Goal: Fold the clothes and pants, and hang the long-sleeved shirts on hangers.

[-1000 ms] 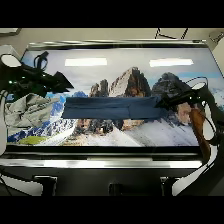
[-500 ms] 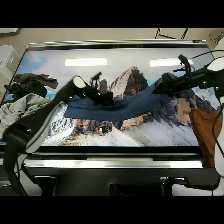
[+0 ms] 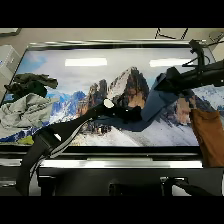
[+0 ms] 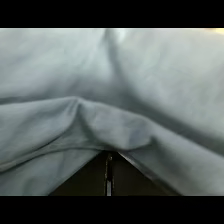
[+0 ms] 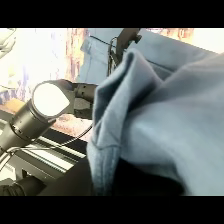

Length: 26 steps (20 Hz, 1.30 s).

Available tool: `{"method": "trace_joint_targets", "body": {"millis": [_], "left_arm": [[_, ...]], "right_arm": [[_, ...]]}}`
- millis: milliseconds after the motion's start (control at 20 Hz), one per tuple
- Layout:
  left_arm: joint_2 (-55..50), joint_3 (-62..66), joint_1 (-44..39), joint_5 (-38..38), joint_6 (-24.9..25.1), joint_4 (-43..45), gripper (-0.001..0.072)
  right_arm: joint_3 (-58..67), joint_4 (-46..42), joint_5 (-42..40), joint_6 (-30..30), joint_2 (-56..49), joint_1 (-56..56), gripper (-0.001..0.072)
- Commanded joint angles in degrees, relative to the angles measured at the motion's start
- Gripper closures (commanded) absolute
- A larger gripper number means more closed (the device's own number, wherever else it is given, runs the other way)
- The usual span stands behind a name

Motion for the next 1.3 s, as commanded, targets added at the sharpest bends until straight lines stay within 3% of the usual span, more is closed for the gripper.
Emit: {"method": "trace_joint_targets", "body": {"millis": [0,200,400,450,500,550,600,700,800,950,1050,1150,1250], "left_arm": [[1.81,0.02,3.69,2.27,-0.37,4.24,0.0681],[12.72,0.02,19.23,-8.02,-0.85,22.23,0.0680],[27.10,0.02,32.20,-12.02,-0.79,28.22,0.0679],[30.38,0.02,33.92,-11.58,-0.66,28.55,0.0679],[32.96,0.02,34.99,-11.54,-0.48,29.18,0.0679],[35.32,0.00,35.69,-11.80,-0.13,30.32,0.0679],[37.11,0.00,36.11,-12.57,-0.13,31.74,0.0679],[40.02,0.00,36.98,-15.91,0.24,35.67,0.0678],[42.07,0.00,37.81,-20.11,2.93,38.95,0.0678],[43.85,0.00,38.91,-23.52,3.10,41.05,0.0678],[44.37,0.00,38.84,-23.65,3.10,41.03,0.0678],[44.54,0.00,38.42,-23.67,3.08,41.03,0.0678],[44.52,0.00,37.79,-23.65,2.82,41.03,0.0678]], "right_arm": [[-0.02,0.66,-2.73,0.63,-2.23,3.10,0.0676],[-0.02,4.28,-12.41,0.50,-11.15,14.97,0.0675],[-0.02,12.39,-26.10,0.96,-25.18,26.10,0.0669],[-0.02,15.56,-29.88,1.05,-28.87,28.28,0.0603],[-0.02,19.45,-33.75,1.46,-32.50,30.32,0.0363],[0.00,23.80,-36.02,1.20,-35.30,31.39,0.0056],[-0.02,26.43,-36.22,0.63,-36.72,31.30,0.0026],[0.00,24.76,-32.11,-0.94,-35.91,27.74,0.0032],[0.00,16.92,-23.19,-1.44,-32.26,20.33,0.0031],[-0.04,-7.15,-7.67,1.95,-24.96,7.17,0.0029],[-3.80,-19.12,-2.43,3.74,-21.05,0.48,0.0030],[-13.86,-17.44,-5.40,3.30,-17.64,-2.97,0.0031],[-25.03,-8.37,-11.56,-2.95,-16.39,-2.38,0.0031]]}}
